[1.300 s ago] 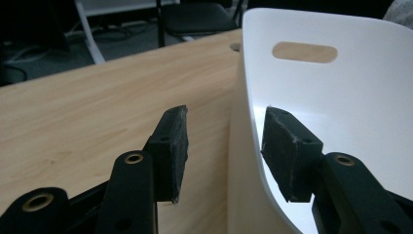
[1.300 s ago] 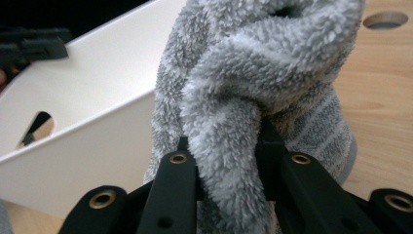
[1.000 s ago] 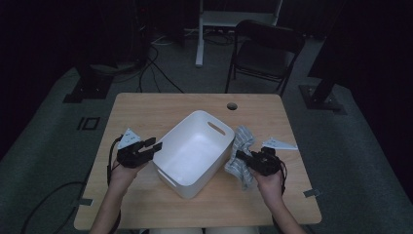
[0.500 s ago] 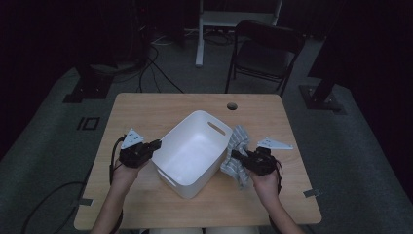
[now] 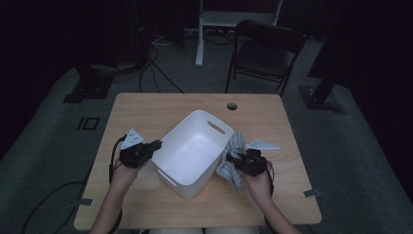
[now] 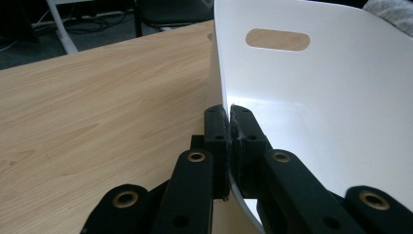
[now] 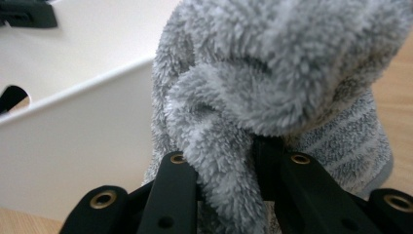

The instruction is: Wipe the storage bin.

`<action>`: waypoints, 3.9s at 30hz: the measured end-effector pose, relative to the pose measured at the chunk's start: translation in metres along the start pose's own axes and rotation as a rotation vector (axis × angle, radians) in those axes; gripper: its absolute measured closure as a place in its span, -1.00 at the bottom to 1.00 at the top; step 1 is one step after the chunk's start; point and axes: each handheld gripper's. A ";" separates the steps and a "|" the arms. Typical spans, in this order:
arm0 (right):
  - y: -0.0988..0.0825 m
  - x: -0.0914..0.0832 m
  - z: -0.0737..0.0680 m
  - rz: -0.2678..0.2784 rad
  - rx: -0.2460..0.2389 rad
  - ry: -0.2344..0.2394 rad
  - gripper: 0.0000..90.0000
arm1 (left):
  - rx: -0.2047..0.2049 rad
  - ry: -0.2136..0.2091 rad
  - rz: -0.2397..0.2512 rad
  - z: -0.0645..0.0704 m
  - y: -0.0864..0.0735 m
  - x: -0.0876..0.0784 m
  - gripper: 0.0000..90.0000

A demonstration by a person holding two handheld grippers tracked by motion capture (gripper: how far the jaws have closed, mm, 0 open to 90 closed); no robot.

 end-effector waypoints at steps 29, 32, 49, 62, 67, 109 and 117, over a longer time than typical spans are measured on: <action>0.009 -0.021 -0.015 0.057 -0.054 0.021 0.70 | 0.003 0.004 0.007 0.000 -0.002 0.002 0.92; 0.006 -0.016 -0.013 0.044 -0.049 0.016 0.70 | 0.005 0.002 0.005 0.000 -0.002 0.002 0.92; -0.016 0.016 -0.003 -0.084 -0.041 -0.025 0.70 | 0.006 -0.004 0.001 0.001 -0.001 0.003 0.92; -0.017 0.006 -0.007 -0.092 -0.040 -0.030 0.70 | -0.010 0.036 0.007 0.004 -0.002 0.005 0.92; -0.017 -0.032 -0.021 -0.003 -0.028 -0.013 0.70 | -0.010 0.044 0.009 0.005 -0.002 0.005 0.92; -0.004 -0.020 -0.026 0.073 -0.016 0.004 0.70 | -0.029 0.034 0.020 0.003 -0.003 0.011 0.91; -0.007 -0.014 -0.033 0.071 -0.063 -0.030 0.70 | -0.004 0.027 0.006 0.005 -0.002 0.011 0.92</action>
Point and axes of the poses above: each handheld gripper's, and its own axes: x roughly forward along the jaws, y roughly out of its top, z roughly to its right, and after that the axes turned 11 degrees about -y, right-handed
